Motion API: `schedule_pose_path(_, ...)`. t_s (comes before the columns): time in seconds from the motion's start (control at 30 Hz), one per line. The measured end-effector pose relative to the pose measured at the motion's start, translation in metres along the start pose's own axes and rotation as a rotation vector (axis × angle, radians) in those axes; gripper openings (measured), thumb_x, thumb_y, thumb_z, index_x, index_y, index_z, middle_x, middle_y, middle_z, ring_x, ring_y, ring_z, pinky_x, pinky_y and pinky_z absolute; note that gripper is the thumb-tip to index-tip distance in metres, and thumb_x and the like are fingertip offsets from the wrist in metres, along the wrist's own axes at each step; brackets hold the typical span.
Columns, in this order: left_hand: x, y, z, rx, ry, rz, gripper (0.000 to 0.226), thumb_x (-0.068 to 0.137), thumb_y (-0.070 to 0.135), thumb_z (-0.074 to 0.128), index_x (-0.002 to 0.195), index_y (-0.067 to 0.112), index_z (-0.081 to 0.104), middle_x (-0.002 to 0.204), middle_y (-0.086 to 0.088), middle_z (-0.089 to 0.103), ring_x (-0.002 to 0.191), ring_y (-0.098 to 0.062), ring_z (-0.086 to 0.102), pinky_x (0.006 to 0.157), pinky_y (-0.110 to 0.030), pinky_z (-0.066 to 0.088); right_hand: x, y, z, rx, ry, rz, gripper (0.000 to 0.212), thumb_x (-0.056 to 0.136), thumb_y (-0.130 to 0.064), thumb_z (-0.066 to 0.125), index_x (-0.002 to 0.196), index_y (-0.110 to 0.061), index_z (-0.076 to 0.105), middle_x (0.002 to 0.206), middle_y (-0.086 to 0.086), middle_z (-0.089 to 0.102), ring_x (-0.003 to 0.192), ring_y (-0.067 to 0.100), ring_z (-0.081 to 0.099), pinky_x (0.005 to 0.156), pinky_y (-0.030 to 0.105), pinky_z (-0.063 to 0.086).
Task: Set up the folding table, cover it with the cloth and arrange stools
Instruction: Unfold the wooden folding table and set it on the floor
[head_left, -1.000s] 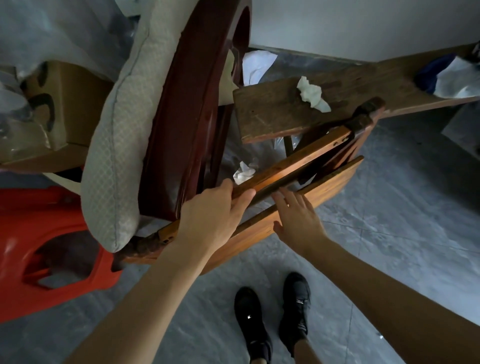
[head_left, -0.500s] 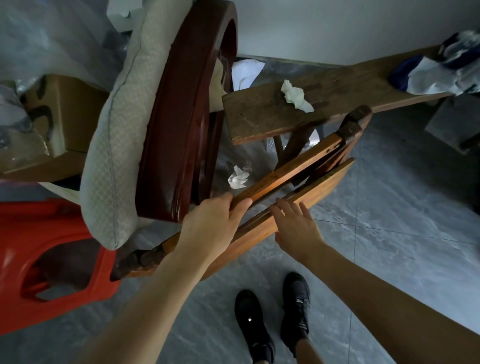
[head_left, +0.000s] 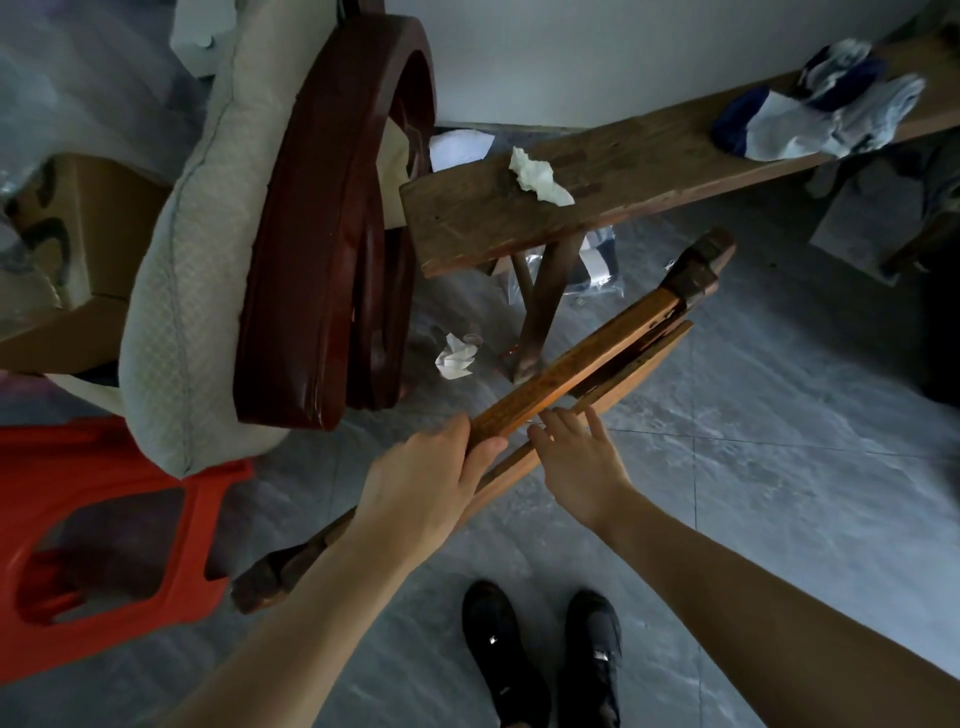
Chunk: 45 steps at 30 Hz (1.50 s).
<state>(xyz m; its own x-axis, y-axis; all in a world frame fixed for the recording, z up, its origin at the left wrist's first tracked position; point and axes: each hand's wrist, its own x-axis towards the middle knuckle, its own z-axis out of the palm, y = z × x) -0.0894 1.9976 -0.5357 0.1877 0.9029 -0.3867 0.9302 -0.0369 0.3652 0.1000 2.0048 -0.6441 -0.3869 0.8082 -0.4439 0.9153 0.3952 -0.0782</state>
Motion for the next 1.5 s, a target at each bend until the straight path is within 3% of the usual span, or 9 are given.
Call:
schedule_pose_path(0.13,-0.006,-0.001,0.013,0.127,0.232,0.128,0.048,0.096,0.047,0.035,0.138,0.023,0.040,0.116,0.007,0.057,0.101,-0.011,0.058,0.080,-0.028,0.051,0.007,0.003,0.004,-0.050,0.028,-0.051,0.060,0.048,-0.018,0.091,0.105,-0.016,0.074,0.109,0.007,0.071,0.112,0.029,0.064,0.102,0.055,0.041)
schedule_pose_path(0.33,-0.009,0.002,0.016,0.237,0.209,0.097,0.053,0.098,0.043,0.033,0.147,0.024,0.031,0.145,0.001,0.041,0.136,-0.018,0.036,0.112,-0.041,0.032,0.009,0.010,-0.003,-0.099,0.076,-0.103,0.029,0.052,-0.022,0.092,0.076,-0.018,0.077,0.075,0.001,0.071,0.083,0.026,0.069,0.082,0.035,0.055)
schedule_pose_path(0.5,-0.016,0.016,0.011,0.217,0.077,0.011,0.053,0.099,0.046,0.024,0.148,0.026,0.026,0.147,0.004,0.039,0.141,-0.016,0.029,0.118,-0.044,0.022,-0.043,0.025,-0.013,-0.070,-0.080,-0.196,0.027,0.100,-0.019,0.047,0.123,-0.015,0.060,0.122,0.005,0.060,0.118,0.025,0.048,0.100,0.036,0.037)
schedule_pose_path(0.67,-0.032,0.040,0.019,0.224,-0.028,-0.009,0.053,0.102,0.043,0.028,0.149,0.019,0.024,0.157,-0.001,0.027,0.148,-0.017,0.011,0.121,-0.042,0.013,-0.110,0.040,-0.019,-0.030,-0.168,-0.269,0.017,0.089,-0.023,0.064,0.104,-0.015,0.063,0.094,0.004,0.062,0.088,0.022,0.054,0.073,0.034,0.044)
schedule_pose_path(0.73,-0.039,0.045,0.026,0.289,-0.039,0.009,0.054,0.102,0.043,0.029,0.149,0.016,0.025,0.157,-0.003,0.025,0.149,-0.018,0.010,0.121,-0.042,0.013,-0.134,0.043,-0.026,-0.047,-0.180,-0.251,0.026,0.081,-0.036,0.070,0.094,-0.015,0.065,0.082,0.003,0.061,0.077,0.021,0.053,0.065,0.033,0.043)
schedule_pose_path(0.9,-0.053,0.065,0.030,0.370,0.012,0.051,0.039,0.101,0.043,0.035,0.127,0.016,0.045,0.126,-0.002,0.053,0.121,-0.020,0.047,0.101,-0.037,0.039,-0.178,0.046,-0.034,-0.086,-0.194,-0.223,0.064,0.094,-0.062,0.039,0.126,-0.008,0.053,0.113,0.012,0.059,0.102,0.028,0.050,0.085,0.039,0.038)
schedule_pose_path(1.07,-0.069,0.087,0.040,0.312,-0.043,0.000,0.030,0.101,0.040,0.037,0.115,0.015,0.045,0.116,-0.004,0.058,0.108,-0.021,0.054,0.085,-0.036,0.044,-0.213,0.052,-0.031,-0.098,-0.218,-0.223,0.070,0.092,-0.068,0.036,0.126,-0.009,0.054,0.114,0.010,0.059,0.100,0.026,0.050,0.083,0.038,0.037)
schedule_pose_path(1.2,-0.077,0.097,0.048,0.219,-0.130,-0.019,0.028,0.102,0.037,0.036,0.117,0.014,0.039,0.111,-0.008,0.061,0.100,-0.027,0.062,0.075,-0.039,0.047,-0.234,0.054,-0.031,-0.069,-0.216,-0.214,0.104,0.071,-0.085,0.002,0.120,-0.011,0.057,0.099,0.005,0.055,0.086,0.020,0.040,0.078,0.036,0.031)
schedule_pose_path(1.5,-0.092,0.117,0.062,0.059,-0.226,-0.087,0.031,0.102,0.040,0.037,0.120,0.016,0.042,0.111,-0.007,0.061,0.098,-0.021,0.062,0.072,-0.033,0.044,-0.276,0.062,-0.045,0.023,-0.178,-0.165,0.077,0.090,-0.072,0.005,0.099,-0.019,0.061,0.081,-0.005,0.051,0.077,0.014,0.047,0.086,0.034,0.035)
